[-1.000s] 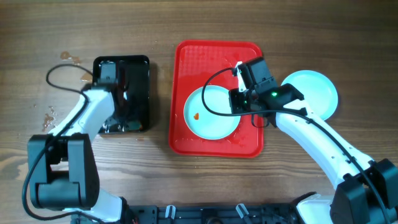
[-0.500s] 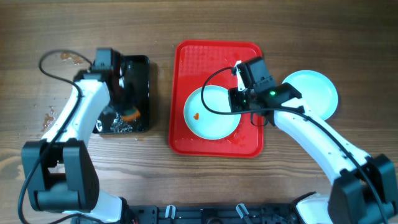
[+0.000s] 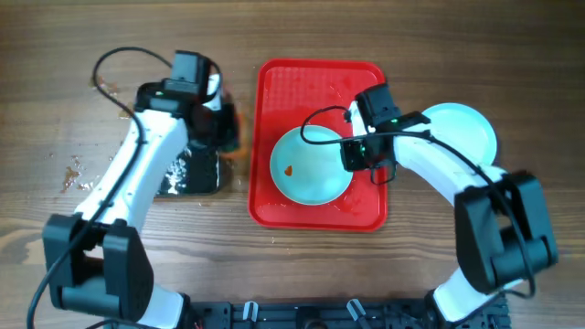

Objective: Clean dirty plates on tray and stack at the side
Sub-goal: 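Carry the sponge with left gripper over the last plate, then scrub the last plate with the sponge while right gripper holds it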

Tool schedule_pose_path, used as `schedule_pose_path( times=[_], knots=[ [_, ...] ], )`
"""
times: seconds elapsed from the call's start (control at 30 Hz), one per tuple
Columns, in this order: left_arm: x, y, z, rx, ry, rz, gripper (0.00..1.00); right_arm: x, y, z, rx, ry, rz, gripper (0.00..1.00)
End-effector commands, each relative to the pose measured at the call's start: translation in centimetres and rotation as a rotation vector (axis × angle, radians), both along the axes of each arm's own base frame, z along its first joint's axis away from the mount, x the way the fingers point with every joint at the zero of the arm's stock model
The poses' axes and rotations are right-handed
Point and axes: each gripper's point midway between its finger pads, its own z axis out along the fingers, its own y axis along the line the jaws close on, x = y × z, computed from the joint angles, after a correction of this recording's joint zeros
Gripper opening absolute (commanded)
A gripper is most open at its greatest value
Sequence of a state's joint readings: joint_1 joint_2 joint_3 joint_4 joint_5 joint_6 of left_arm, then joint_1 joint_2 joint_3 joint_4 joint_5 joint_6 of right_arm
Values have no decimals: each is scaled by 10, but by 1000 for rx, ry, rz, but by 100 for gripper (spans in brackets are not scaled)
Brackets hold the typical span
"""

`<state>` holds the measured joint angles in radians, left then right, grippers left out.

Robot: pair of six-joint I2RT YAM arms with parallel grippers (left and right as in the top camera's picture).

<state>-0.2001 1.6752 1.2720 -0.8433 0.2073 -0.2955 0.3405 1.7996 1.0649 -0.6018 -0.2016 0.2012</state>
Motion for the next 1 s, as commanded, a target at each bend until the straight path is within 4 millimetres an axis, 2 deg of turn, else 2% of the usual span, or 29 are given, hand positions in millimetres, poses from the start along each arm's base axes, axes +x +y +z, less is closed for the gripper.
schedule_pose_path(
  times=[0.0, 0.13, 0.2, 0.33, 0.43, 0.6, 0.77, 0.97],
  knots=[
    [0, -42, 13, -99, -15, 28, 4, -6, -1, -29, -5, 92, -58, 18],
    [-2, -72, 15, -138, -18, 46, 4, -6, -11, -41, -45, 121, -136, 9],
    [-3, -84, 12, -144, -17, 48, 4, -5, -18, -40, -60, 130, -204, 8],
    [-3, -105, -1, -149, -3, 54, 4, -4, -21, -40, -56, 134, -225, 9],
    [-8, -125, -23, -151, 47, 66, 4, -6, -22, -40, -59, 141, -227, 8],
    [-22, -143, -64, -113, 141, 70, 4, -6, -22, -40, -59, 140, -226, 8],
    [-23, -137, -102, -46, 187, 75, 4, -6, -22, -40, -59, 142, -227, 9],
    [-40, -126, -127, 27, 256, -12, 4, -7, -22, -40, -60, 145, -229, 8]
  ],
)
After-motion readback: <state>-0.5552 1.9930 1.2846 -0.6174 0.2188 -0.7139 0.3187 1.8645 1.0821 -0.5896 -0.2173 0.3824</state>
